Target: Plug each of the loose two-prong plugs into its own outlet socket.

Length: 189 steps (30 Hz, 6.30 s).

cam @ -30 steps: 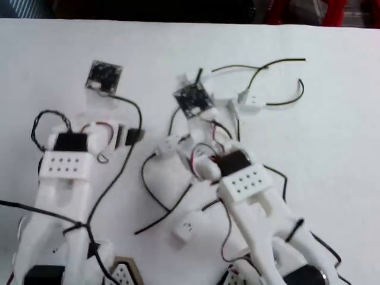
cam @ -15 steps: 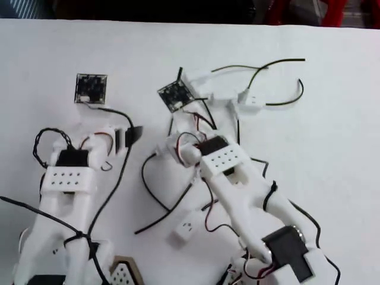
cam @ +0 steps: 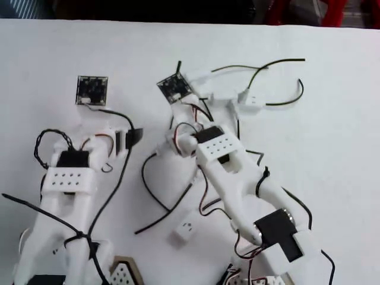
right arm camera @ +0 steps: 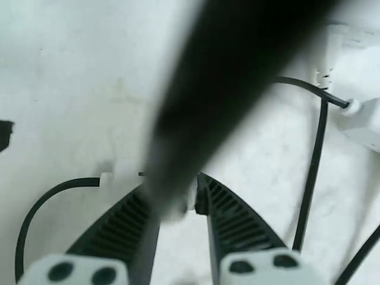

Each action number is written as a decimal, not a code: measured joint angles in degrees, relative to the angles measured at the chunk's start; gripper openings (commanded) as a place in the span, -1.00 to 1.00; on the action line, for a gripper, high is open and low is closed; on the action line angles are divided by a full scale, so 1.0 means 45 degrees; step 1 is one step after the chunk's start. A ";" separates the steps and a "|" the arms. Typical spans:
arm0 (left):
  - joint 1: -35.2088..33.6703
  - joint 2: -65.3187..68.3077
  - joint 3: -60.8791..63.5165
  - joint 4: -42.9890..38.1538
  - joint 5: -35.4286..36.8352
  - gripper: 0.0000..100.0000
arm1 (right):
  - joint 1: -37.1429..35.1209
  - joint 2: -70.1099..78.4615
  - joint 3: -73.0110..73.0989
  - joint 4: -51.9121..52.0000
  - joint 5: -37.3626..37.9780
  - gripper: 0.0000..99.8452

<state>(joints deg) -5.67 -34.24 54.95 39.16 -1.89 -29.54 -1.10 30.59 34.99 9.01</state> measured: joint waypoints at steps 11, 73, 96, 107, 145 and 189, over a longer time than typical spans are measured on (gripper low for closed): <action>0.0000 0.0000 0.0000 0.0000 0.0000 -0.31 | 0.0000 0.0215 -0.0625 0.1446 0.0000 -0.96; -0.0020 -0.0039 0.0547 -0.0039 0.0000 -0.31 | 0.4884 0.4982 -0.9338 0.2168 -0.1094 -0.76; -0.0020 -0.0039 0.1055 -0.0938 0.0000 -0.31 | 0.3790 0.2989 -1.1819 1.3773 -0.0918 -0.86; -0.0176 -0.0039 0.1055 -0.0938 0.0000 -0.31 | 0.2520 0.0664 -0.7111 1.3538 0.4786 -0.83; -0.2501 -0.0039 0.0645 -0.0352 0.0860 -0.31 | -0.0098 0.2286 -0.0293 0.6017 1.2347 -0.79; -0.2501 -0.0039 0.0645 -0.0352 0.0860 -0.31 | 0.0352 0.1543 -0.3165 0.6388 0.2012 -0.67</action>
<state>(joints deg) -16.92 -34.42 57.85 37.58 1.98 -27.96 5.85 16.35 63.74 18.07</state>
